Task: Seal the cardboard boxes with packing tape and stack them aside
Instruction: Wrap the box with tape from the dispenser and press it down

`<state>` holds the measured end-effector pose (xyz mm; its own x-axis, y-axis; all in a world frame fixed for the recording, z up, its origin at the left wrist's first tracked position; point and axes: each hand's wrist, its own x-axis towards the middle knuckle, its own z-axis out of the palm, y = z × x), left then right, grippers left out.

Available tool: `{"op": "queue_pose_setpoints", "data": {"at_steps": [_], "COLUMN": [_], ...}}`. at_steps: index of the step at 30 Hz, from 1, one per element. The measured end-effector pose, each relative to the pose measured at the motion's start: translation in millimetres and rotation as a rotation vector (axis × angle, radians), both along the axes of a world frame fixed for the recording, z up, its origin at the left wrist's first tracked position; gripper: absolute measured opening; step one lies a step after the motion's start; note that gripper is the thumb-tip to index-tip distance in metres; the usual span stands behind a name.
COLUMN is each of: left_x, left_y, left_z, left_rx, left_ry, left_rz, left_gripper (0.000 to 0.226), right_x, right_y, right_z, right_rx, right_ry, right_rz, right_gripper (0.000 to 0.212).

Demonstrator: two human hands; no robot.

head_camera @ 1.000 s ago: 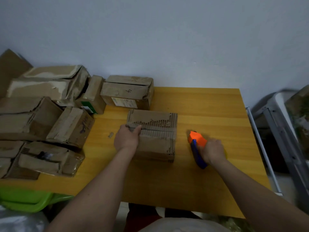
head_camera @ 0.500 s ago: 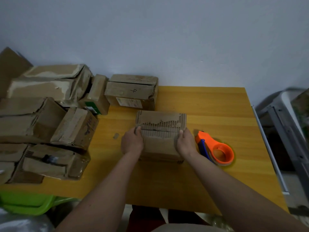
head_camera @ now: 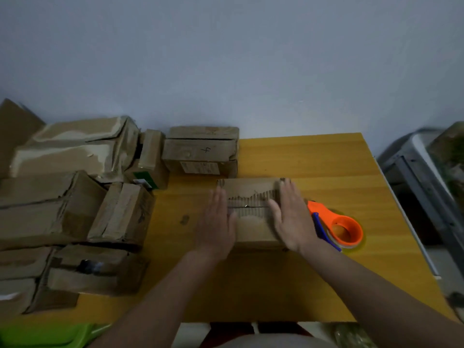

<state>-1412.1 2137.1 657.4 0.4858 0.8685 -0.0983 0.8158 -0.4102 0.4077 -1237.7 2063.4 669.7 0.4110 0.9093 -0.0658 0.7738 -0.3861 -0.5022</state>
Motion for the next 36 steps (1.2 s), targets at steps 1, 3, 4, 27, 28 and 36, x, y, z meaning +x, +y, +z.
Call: {"op": "queue_pose_setpoints", "data": {"at_steps": [1,3,4,27,28,36], "left_x": [-4.1,-12.6,-15.4,-13.0,-12.3,-12.3], "left_y": [-2.2,1.6,5.3,-0.6,-1.2,26.4], "left_z": [0.7,-3.5,-4.1,-5.0,-4.5,2.0], "left_rx": [0.053,0.078,0.09,-0.169,-0.177,-0.346], "left_ry": [0.048,0.232,0.311,0.144,0.141,-0.164], "left_rz": [-0.189,-0.405,-0.446,-0.201,-0.189,-0.028], "left_gripper": [0.059,0.06,0.063,0.066,0.066,0.082], "right_x": [-14.3,-33.5,-39.4,-33.4,-31.4,-38.8], "right_y": [-3.8,-6.8,-7.5,-11.0,-10.3,-3.1], "right_z": [6.3,0.2,-5.6,-11.5,-12.0,9.2], "right_rx": [0.005,-0.087,-0.126,-0.256,-0.262,-0.097], "right_ry": [-0.065,-0.18,-0.23,-0.372,-0.33,0.127], "right_rz": [0.151,0.377,0.428,0.059,-0.03,-0.419], "right_gripper": [0.084,0.082,0.083,0.09,0.08,0.04]}}
